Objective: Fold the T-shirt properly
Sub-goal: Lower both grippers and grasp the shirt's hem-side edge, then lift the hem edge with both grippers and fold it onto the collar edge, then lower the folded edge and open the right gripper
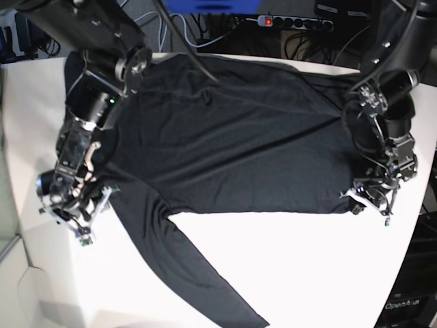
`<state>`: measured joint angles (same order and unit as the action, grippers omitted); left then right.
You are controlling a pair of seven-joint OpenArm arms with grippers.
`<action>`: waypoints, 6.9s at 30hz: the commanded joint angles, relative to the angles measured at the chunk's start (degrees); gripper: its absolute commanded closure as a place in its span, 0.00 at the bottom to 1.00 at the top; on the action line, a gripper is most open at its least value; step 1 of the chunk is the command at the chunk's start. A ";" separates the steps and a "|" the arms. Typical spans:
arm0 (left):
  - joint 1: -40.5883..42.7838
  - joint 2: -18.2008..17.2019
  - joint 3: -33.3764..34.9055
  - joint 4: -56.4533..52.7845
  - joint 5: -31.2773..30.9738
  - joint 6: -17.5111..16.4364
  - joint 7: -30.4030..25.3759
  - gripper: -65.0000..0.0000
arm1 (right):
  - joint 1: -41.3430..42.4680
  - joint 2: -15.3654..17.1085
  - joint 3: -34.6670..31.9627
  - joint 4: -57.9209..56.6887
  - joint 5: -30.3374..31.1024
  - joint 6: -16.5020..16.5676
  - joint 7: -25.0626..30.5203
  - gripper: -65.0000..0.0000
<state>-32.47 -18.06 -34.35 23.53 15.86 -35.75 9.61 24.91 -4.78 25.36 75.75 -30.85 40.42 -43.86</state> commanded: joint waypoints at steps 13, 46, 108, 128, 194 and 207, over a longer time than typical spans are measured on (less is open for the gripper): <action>-0.98 -0.70 0.11 0.60 0.45 -0.08 0.46 0.97 | 7.05 -0.10 0.26 -12.05 0.57 -0.42 -0.76 0.45; -0.98 -0.97 -0.07 0.60 0.45 -0.08 0.46 0.97 | 5.91 1.57 10.46 -23.57 0.57 -0.42 5.75 0.45; 14.14 8.26 -4.47 35.94 -0.08 -4.25 6.35 0.97 | -22.14 -2.04 -15.39 26.63 0.57 -0.42 6.54 0.99; 20.38 12.04 -13.26 53.09 0.01 -4.25 15.05 0.97 | -34.18 -1.95 -16.00 37.35 0.48 -0.42 6.63 0.99; 36.64 14.15 -14.57 58.98 -0.16 -4.25 19.19 0.40 | -49.92 -1.86 0.79 31.99 5.49 -0.42 22.98 0.31; 36.03 14.15 -14.57 58.98 -0.16 -4.25 19.19 0.40 | -46.14 -1.77 4.57 32.25 7.33 -0.42 23.06 0.31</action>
<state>4.23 -3.49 -48.88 81.78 15.46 -39.83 28.42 -21.34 -6.81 29.78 106.98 -23.94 40.45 -21.82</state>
